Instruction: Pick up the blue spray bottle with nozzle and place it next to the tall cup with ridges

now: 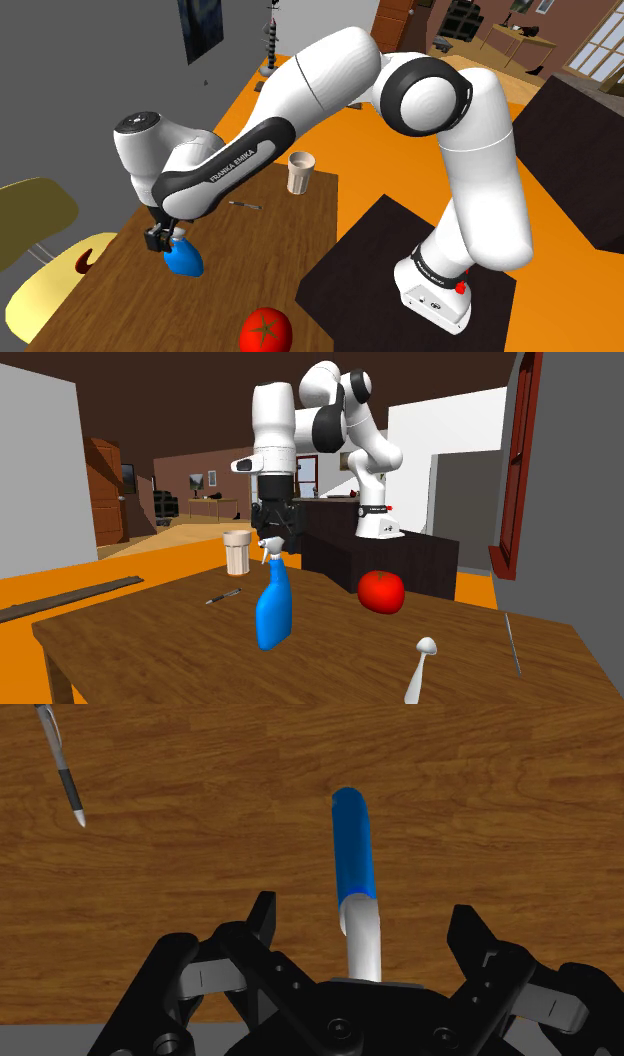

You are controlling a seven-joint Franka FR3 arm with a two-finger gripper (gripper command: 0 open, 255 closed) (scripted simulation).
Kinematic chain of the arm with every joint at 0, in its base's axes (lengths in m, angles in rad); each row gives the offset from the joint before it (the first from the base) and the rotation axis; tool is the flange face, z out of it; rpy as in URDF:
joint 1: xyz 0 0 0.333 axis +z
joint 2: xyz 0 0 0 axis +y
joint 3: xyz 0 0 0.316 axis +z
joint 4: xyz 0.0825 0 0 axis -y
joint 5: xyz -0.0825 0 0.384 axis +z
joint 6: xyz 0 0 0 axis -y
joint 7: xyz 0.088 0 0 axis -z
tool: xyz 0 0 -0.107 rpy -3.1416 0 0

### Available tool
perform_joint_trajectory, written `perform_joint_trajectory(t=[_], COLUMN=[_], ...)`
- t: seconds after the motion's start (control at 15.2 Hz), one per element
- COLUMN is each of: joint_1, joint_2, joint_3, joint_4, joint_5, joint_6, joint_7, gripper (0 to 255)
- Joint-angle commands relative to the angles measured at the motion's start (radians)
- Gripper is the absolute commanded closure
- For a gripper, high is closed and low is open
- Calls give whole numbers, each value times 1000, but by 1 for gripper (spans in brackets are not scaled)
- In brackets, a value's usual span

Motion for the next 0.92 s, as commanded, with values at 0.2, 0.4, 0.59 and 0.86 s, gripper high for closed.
perform_joint_trajectory(t=[0.2, 0.4, 0.59, 0.86], joint_1=[0, 0, 0, -2], joint_2=[0, 0, 0, -9], joint_3=[0, 0, 0, 2], joint_4=[0, 0, 0, 0], joint_5=[0, 0, 0, 3], joint_6=[0, 0, 0, -8], joint_7=[0, 0, 0, -2], gripper=[255, 255, 255, 255])
